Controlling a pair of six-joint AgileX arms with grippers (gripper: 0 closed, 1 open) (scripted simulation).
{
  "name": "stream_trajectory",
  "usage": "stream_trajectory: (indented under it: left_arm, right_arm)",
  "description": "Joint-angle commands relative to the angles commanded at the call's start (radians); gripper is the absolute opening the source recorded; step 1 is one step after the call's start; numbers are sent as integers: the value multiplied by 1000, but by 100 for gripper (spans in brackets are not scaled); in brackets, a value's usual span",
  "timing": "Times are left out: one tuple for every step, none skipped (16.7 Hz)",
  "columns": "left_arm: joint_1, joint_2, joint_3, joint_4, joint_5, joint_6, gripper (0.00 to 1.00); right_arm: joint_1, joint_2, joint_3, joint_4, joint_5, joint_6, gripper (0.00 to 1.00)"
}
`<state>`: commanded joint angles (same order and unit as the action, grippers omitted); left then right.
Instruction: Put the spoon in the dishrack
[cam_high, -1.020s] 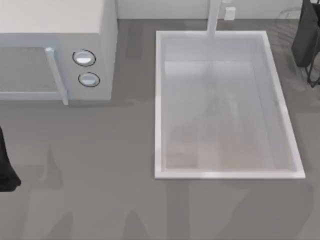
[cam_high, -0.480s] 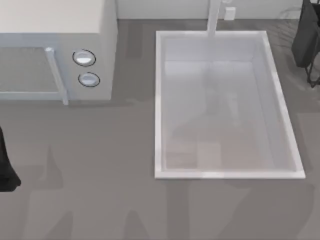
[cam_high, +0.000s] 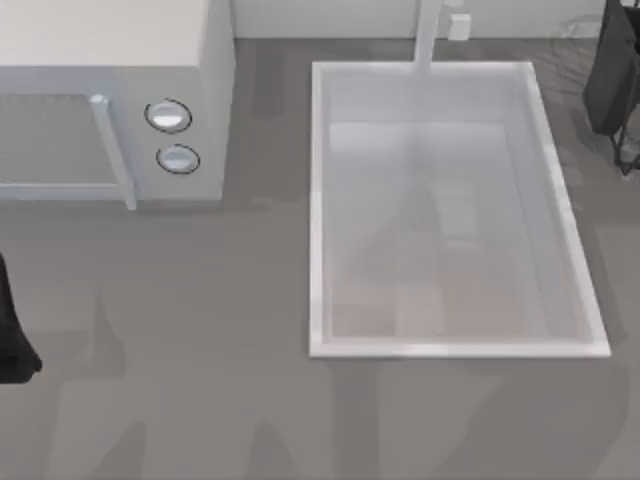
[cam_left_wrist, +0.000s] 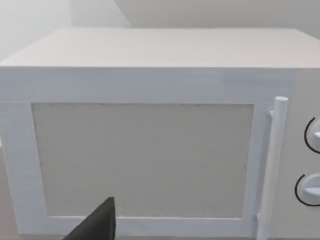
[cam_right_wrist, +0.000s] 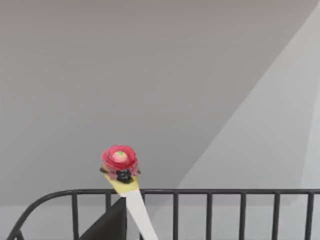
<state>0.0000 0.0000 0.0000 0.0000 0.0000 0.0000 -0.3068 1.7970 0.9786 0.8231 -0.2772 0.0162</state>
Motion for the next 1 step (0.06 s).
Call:
stream_trajectory:
  left_arm:
    - [0,0,0,0,0,0,100]
  right_arm:
    - [0,0,0,0,0,0,100]
